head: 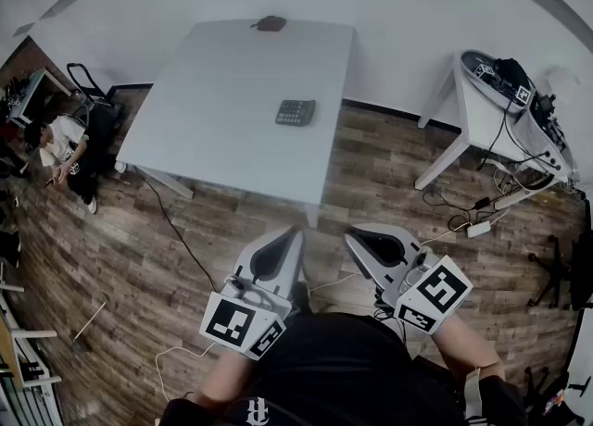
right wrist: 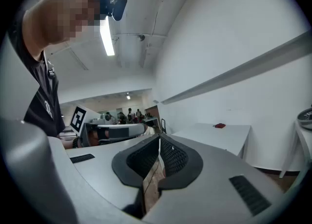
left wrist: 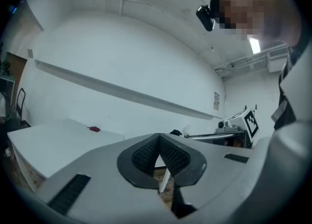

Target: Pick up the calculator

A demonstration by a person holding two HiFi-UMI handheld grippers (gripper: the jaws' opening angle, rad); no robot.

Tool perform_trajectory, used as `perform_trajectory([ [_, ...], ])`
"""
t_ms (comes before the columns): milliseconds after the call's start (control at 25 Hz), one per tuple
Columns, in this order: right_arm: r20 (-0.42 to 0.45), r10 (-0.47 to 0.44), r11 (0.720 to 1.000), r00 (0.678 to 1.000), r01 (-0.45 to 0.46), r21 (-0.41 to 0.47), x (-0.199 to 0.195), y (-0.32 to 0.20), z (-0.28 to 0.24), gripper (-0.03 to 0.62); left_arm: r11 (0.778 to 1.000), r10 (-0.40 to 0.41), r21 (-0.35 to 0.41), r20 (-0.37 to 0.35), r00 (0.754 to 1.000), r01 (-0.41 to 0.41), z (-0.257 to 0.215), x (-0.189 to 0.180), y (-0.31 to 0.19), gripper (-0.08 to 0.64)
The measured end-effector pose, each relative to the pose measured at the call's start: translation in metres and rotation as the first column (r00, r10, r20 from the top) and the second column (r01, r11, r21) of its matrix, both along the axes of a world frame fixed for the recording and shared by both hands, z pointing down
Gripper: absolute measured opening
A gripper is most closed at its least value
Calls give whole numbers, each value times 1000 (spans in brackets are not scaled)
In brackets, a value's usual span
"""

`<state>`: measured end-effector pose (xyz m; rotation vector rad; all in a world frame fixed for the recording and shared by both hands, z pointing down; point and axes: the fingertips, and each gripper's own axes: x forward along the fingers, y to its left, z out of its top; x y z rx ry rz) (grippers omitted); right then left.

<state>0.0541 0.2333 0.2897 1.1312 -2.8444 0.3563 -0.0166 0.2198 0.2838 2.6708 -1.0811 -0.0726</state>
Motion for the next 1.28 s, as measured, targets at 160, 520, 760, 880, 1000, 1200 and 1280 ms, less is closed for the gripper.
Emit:
perform_trajectory([
  [160, -1, 17, 1000, 1000, -17, -20, -24, -46, 9, 15, 1000, 17, 25, 45, 999, -18, 6, -19, -43, 6],
  [520, -9, 68, 996, 998, -69, -49, -66, -135, 17, 16, 995, 95, 25, 74, 993, -97, 20, -46, -130, 5],
  [760, -108, 122, 991, 987, -127, -38, -69, -173, 40, 16, 991, 136, -8, 64, 989, -136, 39, -48, -168, 5],
  [880, -164, 131, 991, 978, -135, -15, -61, -188, 52, 17, 989, 144, -24, 51, 988, -143, 46, -42, -180, 6],
  [1000, -194, 122, 992, 973, -125, -8, -51, -206, 63, 17, 990, 139, -35, 52, 989, -137, 55, -34, -194, 6],
  [1200, -237, 68, 997, 969, -76, -21, -40, -237, 91, 17, 993, 110, -54, 68, 992, -106, 68, -21, -220, 6],
  [1280, -281, 43, 998, 959, -52, -22, -31, -253, 109, 17, 994, 89, -65, 76, 993, -84, 72, -16, -234, 6],
])
